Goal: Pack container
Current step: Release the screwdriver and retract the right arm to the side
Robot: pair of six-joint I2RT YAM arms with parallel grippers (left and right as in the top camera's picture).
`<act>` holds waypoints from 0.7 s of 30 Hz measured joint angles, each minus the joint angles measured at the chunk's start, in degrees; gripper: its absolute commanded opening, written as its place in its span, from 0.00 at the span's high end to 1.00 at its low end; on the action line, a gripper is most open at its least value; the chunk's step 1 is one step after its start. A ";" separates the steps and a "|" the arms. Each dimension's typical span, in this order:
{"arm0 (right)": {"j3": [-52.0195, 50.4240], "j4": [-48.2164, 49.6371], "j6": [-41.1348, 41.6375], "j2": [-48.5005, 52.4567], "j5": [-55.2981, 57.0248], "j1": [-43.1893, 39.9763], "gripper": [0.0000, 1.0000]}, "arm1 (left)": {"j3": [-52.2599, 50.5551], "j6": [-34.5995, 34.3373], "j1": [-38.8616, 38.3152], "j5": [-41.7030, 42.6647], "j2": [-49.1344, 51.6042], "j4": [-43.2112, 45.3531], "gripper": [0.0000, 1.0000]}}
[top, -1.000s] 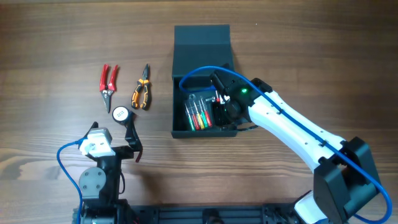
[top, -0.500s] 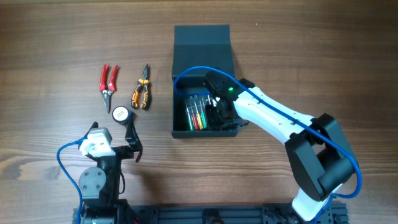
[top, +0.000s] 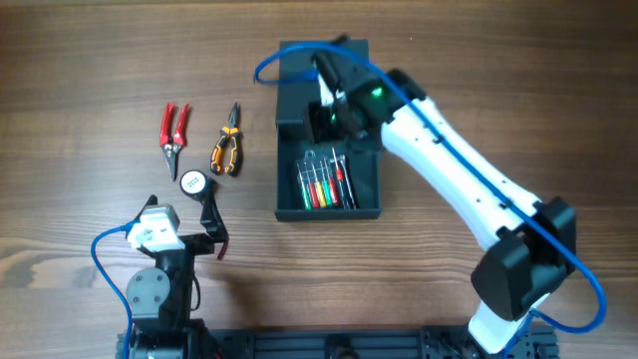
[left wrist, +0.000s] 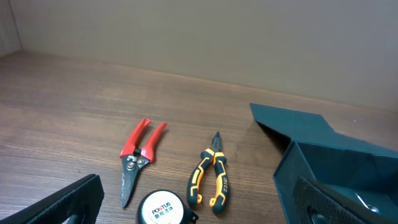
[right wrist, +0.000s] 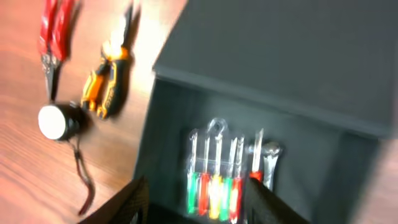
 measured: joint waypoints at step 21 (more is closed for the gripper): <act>11.21 -6.51 -10.16 0.00 9.79 -44.68 0.00 | 0.00 -0.02 0.00 0.00 0.02 -0.02 0.00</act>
